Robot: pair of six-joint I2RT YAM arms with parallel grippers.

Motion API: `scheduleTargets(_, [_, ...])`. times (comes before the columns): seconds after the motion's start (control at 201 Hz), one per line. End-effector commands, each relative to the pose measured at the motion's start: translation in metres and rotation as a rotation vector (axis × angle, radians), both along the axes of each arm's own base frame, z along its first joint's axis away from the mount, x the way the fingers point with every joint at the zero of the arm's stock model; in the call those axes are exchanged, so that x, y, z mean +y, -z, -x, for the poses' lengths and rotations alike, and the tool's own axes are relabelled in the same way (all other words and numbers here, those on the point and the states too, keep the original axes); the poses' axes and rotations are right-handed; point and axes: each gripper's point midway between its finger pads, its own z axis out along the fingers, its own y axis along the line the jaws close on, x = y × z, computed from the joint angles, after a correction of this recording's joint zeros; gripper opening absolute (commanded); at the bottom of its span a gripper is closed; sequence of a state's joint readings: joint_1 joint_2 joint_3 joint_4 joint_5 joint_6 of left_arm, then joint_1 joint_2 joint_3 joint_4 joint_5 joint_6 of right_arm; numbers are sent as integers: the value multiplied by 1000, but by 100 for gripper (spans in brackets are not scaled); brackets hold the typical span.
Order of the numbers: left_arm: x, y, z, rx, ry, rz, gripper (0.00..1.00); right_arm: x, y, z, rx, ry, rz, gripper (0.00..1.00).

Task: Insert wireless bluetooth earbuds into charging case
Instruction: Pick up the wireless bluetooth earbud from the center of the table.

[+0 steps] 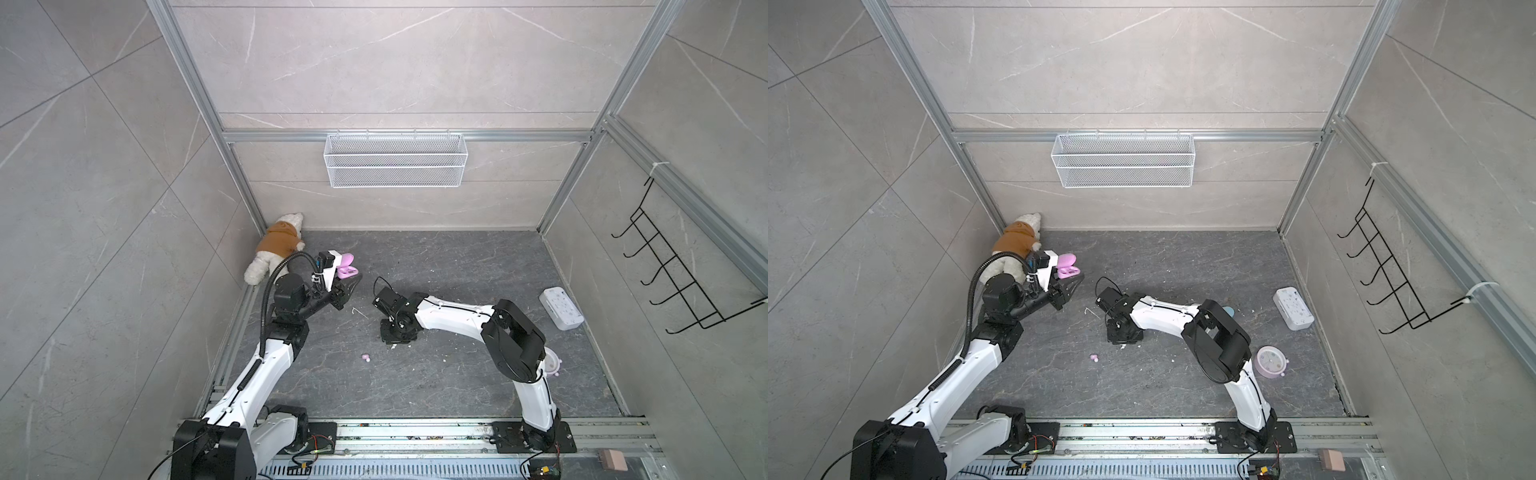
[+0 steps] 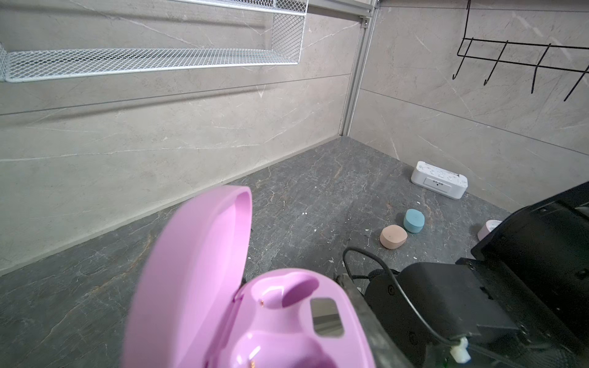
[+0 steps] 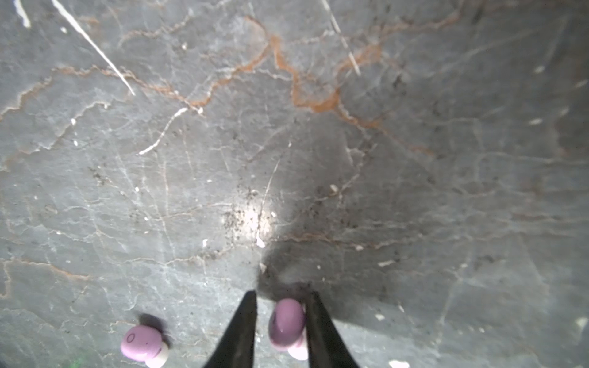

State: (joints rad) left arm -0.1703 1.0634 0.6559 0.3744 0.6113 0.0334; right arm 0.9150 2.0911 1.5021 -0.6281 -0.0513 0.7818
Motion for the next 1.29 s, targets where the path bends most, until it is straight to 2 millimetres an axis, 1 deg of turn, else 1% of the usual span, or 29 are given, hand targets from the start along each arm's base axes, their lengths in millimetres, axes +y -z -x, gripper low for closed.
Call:
scheduleTargets(0.0, [-2, -21, 4, -66, 12, 18, 18, -8, 12, 2, 15, 3, 41, 25])
scheduleTargets(0.164, [-3, -21, 5, -64, 18, 20, 18, -13, 8, 4, 6, 5, 39, 21])
scheduleTargets(0.269, [-5, -20, 6, -56, 30, 21, 18, -16, -2, 3, -19, 8, 24, 21])
scheduleTargets(0.323, [-7, -20, 7, -52, 42, 22, 18, -17, -9, 3, -33, 12, 8, 21])
scheduleTargets(0.503, [-17, -21, 14, -41, 91, 24, 18, -18, -44, 4, -83, 40, -107, 20])
scheduleTargets(0.562, [-21, -20, 16, -34, 107, 24, 18, -22, -50, 7, -86, 55, -138, 20])
scheduleTargets(0.682, [-31, -20, 20, -20, 147, 30, 18, -28, -73, 8, -115, 77, -225, 20])
scheduleTargets(0.746, [-38, -21, 23, -10, 172, 37, 18, -32, -88, 9, -132, 86, -283, 19])
scheduleTargets(0.751, [-38, -21, 23, -10, 174, 37, 18, -33, -92, 8, -138, 88, -291, 20])
scheduleTargets(0.816, [-46, -21, 26, -3, 203, 44, 18, -39, -109, 7, -163, 99, -350, 20])
scheduleTargets(0.931, [-64, -21, 32, 8, 261, 57, 18, -56, -142, 4, -212, 117, -449, 19])
scheduleTargets(0.94, [-66, -22, 33, 9, 265, 57, 18, -57, -142, 4, -213, 117, -451, 19])
scheduleTargets(1.075, [-86, -23, 37, 15, 331, 63, 18, -79, -189, 2, -279, 107, -560, 19])
scheduleTargets(1.224, [-101, -35, 40, 0, 404, 90, 19, -100, -240, 5, -342, 61, -653, 19])
scheduleTargets(1.284, [-109, -41, 44, -15, 446, 97, 19, -104, -260, 8, -373, 24, -674, 20])
